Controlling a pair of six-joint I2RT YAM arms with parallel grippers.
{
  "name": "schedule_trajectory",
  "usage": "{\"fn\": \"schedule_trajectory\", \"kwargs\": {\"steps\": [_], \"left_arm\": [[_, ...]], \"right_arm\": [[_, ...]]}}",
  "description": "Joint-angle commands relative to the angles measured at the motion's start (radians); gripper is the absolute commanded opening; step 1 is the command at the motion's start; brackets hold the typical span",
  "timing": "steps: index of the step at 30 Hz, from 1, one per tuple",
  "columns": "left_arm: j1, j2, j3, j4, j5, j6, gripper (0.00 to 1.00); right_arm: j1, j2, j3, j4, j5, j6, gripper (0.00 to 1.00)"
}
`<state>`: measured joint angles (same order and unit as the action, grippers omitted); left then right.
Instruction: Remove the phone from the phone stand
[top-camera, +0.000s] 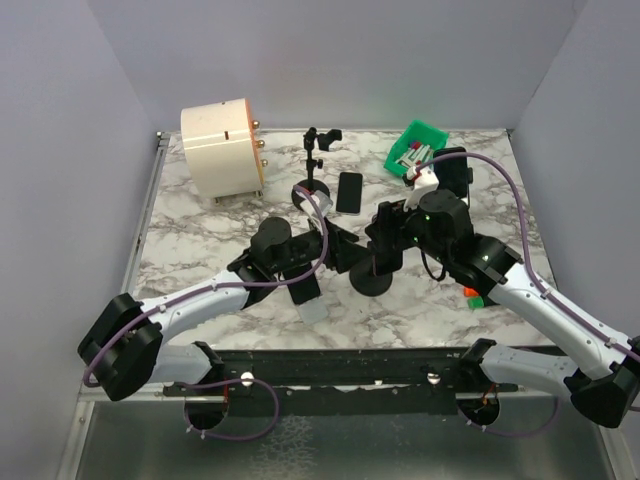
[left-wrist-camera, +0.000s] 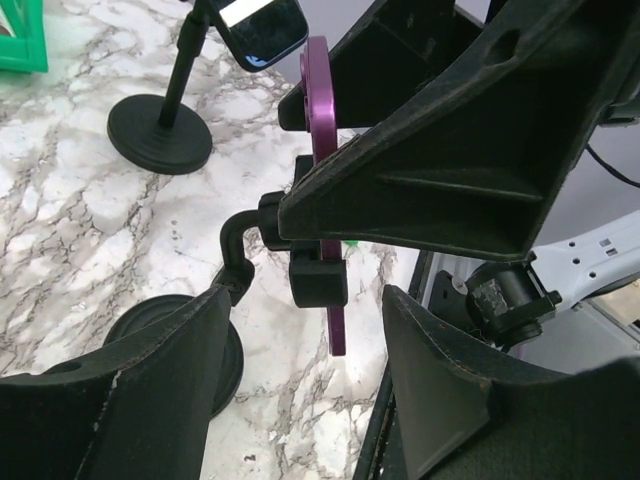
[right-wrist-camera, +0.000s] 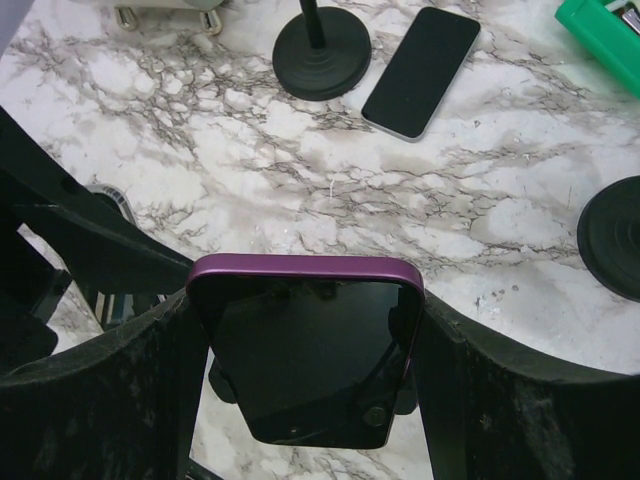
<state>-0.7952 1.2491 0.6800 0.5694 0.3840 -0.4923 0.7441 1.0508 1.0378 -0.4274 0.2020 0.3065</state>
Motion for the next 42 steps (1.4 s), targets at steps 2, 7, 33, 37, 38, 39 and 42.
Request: {"fn": "schedule_trajectory", "kwargs": {"steps": [2,7,33,37,38,39,42], "left_arm": [[-0.010,0.049,0.025,0.062,0.045,-0.032,0.62],[-0.010,0.071,0.035,0.063,0.035,-0.036,0.58],[-0.012,0.122,0.056,0.113,0.119,-0.062,0.23],[-0.011,0.119,0.047,0.113,0.124,-0.048,0.09],[-0.012,0.116,0.046,0.115,0.124,-0.045,0.05],[-0.012,0.115,0.045,0.114,0.124,-0.042,0.00],[-0.012,0.109,0.038,0.115,0.120,-0.036,0.00]], "right_arm": [[0.001,-0.019,0.017,0.107,0.012,0.017,0.32],[0.001,-0.014,0.021,0.109,0.006,0.019,0.31],[0.001,-0.002,0.025,0.095,0.009,0.028,0.30],[0.001,-0.005,0.021,0.092,0.020,0.025,0.30],[0.001,-0.006,0.021,0.089,0.022,0.025,0.30],[0.001,-0.007,0.021,0.087,0.025,0.023,0.30],[0.001,-0.016,0.021,0.076,0.042,0.021,0.27]]}}
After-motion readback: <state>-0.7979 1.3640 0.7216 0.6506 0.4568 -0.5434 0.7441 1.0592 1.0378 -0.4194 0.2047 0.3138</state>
